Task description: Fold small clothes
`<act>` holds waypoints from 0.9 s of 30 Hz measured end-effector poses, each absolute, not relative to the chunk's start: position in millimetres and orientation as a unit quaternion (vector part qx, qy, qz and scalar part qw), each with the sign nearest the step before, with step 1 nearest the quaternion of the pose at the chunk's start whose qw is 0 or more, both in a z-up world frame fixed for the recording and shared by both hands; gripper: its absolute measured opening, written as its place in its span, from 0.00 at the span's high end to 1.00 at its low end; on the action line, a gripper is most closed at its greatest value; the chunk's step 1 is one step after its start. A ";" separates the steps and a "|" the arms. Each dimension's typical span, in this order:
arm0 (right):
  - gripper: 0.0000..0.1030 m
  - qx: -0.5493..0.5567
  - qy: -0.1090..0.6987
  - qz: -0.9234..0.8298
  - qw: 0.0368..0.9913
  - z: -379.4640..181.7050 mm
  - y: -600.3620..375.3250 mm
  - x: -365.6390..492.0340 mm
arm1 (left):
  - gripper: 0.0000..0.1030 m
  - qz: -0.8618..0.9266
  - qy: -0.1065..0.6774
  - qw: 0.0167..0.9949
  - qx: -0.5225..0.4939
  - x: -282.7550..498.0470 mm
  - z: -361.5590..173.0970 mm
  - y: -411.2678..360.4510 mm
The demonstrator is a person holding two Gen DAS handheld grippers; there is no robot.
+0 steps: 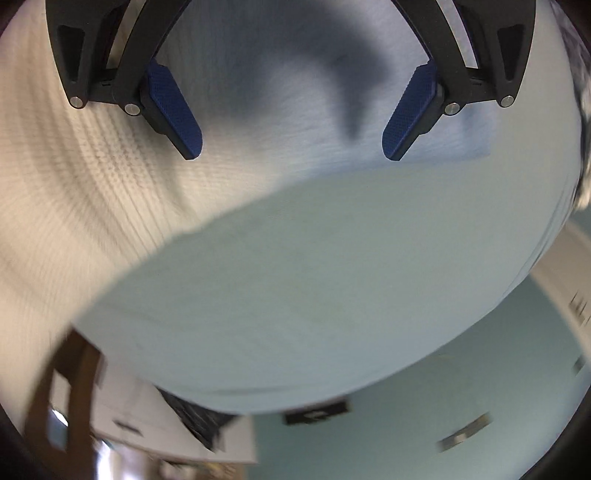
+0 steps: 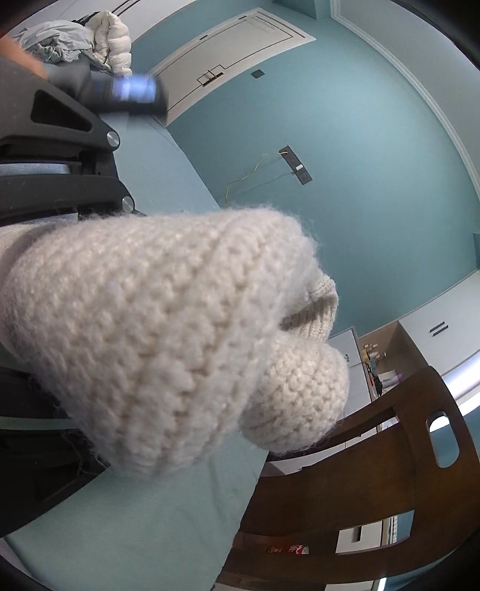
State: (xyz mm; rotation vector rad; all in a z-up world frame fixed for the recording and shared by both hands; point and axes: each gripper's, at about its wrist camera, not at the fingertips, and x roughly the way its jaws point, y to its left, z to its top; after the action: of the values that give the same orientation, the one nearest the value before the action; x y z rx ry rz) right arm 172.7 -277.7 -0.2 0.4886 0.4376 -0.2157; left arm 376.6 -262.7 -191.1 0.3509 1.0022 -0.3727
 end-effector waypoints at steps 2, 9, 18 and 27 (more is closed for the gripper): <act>0.61 0.233 0.211 -0.095 0.944 -2.6 -274.1 170.3 | 0.03 -0.184 0.478 0.845 0.154 382.6 -202.0 -267.1; 0.61 0.183 0.213 -0.067 0.957 -6.8 -256.1 176.6 | 0.04 -0.183 0.479 0.847 0.141 380.8 -197.2 -245.0; 0.60 0.197 0.206 -0.068 0.956 1.2 -252.5 181.0 | 0.03 -0.196 0.411 0.865 0.211 299.6 -182.6 -207.0; 0.60 0.182 0.212 -0.048 0.959 11.4 -226.4 189.9 | 0.04 -0.176 0.446 0.857 0.191 303.9 -197.5 -206.0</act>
State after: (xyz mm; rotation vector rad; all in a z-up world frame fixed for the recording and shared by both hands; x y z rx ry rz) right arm 189.9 -226.4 11.4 0.3699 0.4292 -0.0970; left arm 303.9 -206.0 -197.5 0.4004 0.9369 -0.3699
